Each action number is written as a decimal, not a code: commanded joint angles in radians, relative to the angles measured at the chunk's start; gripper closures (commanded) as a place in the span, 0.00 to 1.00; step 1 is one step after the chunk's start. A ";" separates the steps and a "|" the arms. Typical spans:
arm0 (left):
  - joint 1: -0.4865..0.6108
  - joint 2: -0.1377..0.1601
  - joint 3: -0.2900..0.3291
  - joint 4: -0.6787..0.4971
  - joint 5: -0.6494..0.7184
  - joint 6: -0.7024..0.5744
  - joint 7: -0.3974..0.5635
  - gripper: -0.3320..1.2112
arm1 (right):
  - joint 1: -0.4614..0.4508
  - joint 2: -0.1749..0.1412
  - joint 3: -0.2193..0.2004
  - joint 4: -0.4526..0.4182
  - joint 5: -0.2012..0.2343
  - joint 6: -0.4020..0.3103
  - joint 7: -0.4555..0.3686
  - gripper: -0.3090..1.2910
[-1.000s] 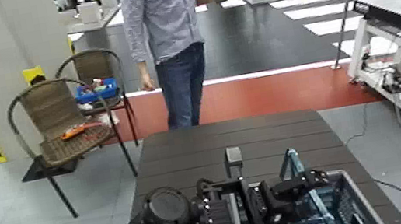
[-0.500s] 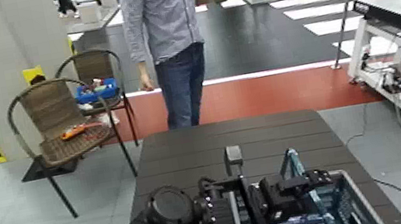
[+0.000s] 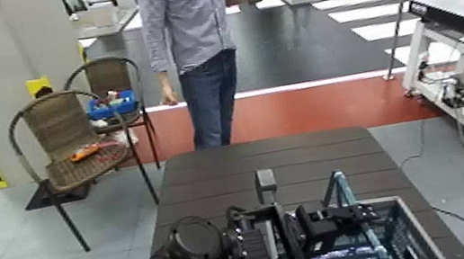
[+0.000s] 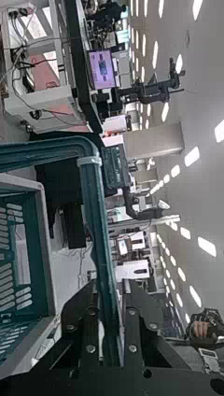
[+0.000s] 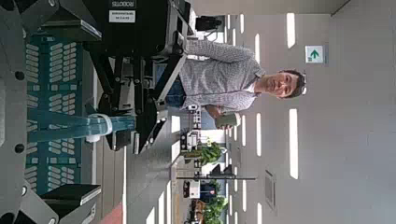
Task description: Grasp the handle of the crate.
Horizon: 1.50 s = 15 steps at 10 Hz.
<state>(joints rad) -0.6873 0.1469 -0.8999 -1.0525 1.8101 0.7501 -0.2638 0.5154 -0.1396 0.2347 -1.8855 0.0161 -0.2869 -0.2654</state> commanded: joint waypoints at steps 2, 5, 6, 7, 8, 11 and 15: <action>0.003 0.000 0.003 0.002 0.000 0.008 -0.008 0.99 | 0.000 0.000 0.000 0.000 -0.001 -0.002 0.000 0.29; 0.003 0.002 0.021 0.000 -0.002 0.012 -0.008 0.99 | 0.000 0.000 -0.001 0.000 -0.002 -0.002 0.000 0.29; 0.003 0.002 0.032 -0.001 -0.003 0.014 -0.008 0.99 | 0.000 0.000 -0.001 0.000 -0.002 -0.002 -0.002 0.29; 0.002 0.003 0.047 -0.001 -0.008 0.021 -0.006 0.99 | 0.000 0.000 0.000 0.000 -0.002 -0.002 -0.002 0.29; 0.000 0.003 0.065 -0.001 -0.023 0.021 -0.005 0.99 | 0.000 0.000 0.000 0.002 -0.002 0.000 0.000 0.29; 0.000 0.013 0.150 0.000 -0.072 0.054 -0.002 0.99 | 0.000 0.000 0.000 0.000 -0.002 0.000 0.000 0.29; 0.055 0.048 0.340 -0.072 -0.137 0.163 0.041 0.99 | 0.011 0.005 -0.012 -0.006 -0.001 -0.002 -0.003 0.29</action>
<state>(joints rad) -0.6430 0.1881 -0.5874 -1.1107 1.6802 0.8982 -0.2223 0.5252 -0.1356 0.2242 -1.8910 0.0151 -0.2884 -0.2685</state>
